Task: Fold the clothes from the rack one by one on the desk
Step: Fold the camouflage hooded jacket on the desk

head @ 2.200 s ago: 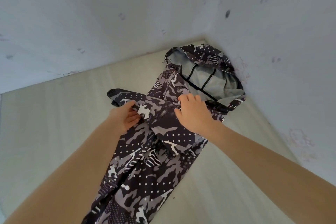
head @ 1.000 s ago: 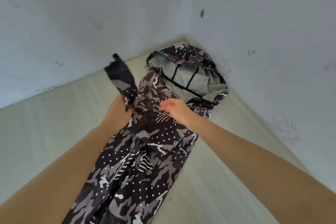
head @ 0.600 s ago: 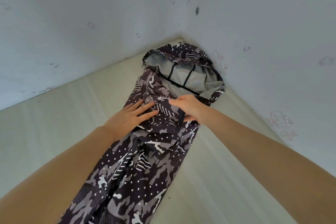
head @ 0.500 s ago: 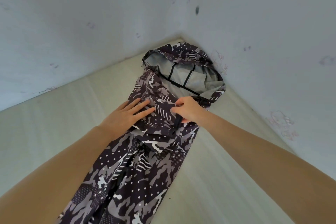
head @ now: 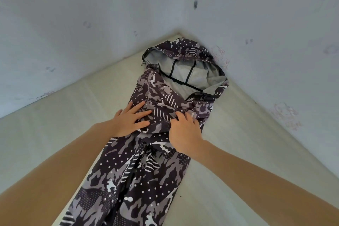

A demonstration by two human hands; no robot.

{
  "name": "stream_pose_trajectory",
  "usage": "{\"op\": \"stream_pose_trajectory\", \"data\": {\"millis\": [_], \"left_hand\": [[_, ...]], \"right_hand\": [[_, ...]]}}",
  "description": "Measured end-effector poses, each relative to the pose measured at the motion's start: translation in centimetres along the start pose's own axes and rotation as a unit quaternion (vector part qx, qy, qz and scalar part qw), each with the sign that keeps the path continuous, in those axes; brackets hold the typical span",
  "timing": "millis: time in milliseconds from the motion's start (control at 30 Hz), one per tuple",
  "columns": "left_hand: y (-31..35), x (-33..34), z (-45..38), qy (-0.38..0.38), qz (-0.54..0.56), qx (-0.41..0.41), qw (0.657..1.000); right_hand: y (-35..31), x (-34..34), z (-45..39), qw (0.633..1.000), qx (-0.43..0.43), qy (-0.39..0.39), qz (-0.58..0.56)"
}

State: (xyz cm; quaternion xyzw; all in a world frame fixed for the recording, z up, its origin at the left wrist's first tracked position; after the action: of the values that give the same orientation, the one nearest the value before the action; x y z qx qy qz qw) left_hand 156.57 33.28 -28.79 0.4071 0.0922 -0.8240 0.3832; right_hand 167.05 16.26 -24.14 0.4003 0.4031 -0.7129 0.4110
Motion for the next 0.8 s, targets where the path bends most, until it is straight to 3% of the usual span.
{"op": "stream_pose_trajectory", "data": {"millis": [100,233,500,800], "left_hand": [[-1.0,1.1,-0.7,0.052,-0.088,0.038,0.994],[-1.4,1.9,-1.0,0.093,-0.100,0.054,0.989],[0.7,3.4,-2.7,0.151,-0.032,0.002,0.988],[3.4,3.3,-2.9,0.119,-0.011,-0.044,0.992]], "right_hand": [[-0.2,1.7,-0.3,0.985,0.059,-0.034,-0.161],[0.1,3.5,-1.0,0.959,0.102,0.022,-0.264],[3.5,3.9,-2.8,0.989,0.029,0.034,-0.143],[7.4,1.6,0.9,0.982,-0.141,0.023,0.120]]}}
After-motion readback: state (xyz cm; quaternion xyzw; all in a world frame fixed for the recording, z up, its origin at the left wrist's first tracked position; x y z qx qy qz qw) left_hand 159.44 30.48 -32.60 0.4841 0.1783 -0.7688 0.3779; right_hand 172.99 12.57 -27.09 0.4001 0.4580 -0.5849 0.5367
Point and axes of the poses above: each hand's wrist, its own z-axis away from the middle knuckle, its own x-axis out of the palm, y = z × x, the point moved 4 cm from there along -z, towards the middle knuckle, and after that the axes turned 15 degrees about -x, right-handed, at the moved point
